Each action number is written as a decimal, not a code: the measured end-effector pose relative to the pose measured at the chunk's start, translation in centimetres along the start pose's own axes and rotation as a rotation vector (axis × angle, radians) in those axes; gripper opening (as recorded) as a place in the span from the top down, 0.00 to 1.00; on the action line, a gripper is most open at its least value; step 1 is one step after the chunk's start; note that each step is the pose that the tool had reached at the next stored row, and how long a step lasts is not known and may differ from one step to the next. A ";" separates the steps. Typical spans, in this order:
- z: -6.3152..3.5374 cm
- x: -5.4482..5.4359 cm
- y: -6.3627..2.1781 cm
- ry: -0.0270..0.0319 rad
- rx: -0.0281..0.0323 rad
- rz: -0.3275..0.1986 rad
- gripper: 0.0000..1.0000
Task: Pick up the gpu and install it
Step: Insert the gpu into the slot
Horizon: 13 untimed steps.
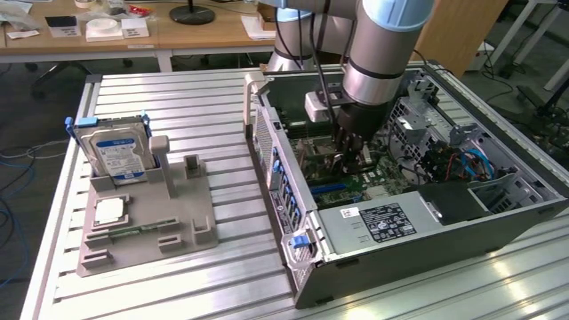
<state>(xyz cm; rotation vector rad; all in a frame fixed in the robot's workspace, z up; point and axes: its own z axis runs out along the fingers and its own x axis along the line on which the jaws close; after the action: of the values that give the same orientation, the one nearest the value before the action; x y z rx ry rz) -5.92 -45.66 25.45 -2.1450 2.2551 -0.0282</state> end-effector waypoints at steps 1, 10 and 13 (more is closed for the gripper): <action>0.18 0.0 0.01 0.0000 0.0000 0.000 0.72; 1.12 0.2 0.50 -0.0002 -0.0002 0.000 0.72; 1.16 0.2 0.52 0.0000 -0.0003 0.000 0.72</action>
<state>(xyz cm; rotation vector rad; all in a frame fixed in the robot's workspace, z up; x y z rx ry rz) -6.41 -45.81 24.27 -2.1453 2.2551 -0.0279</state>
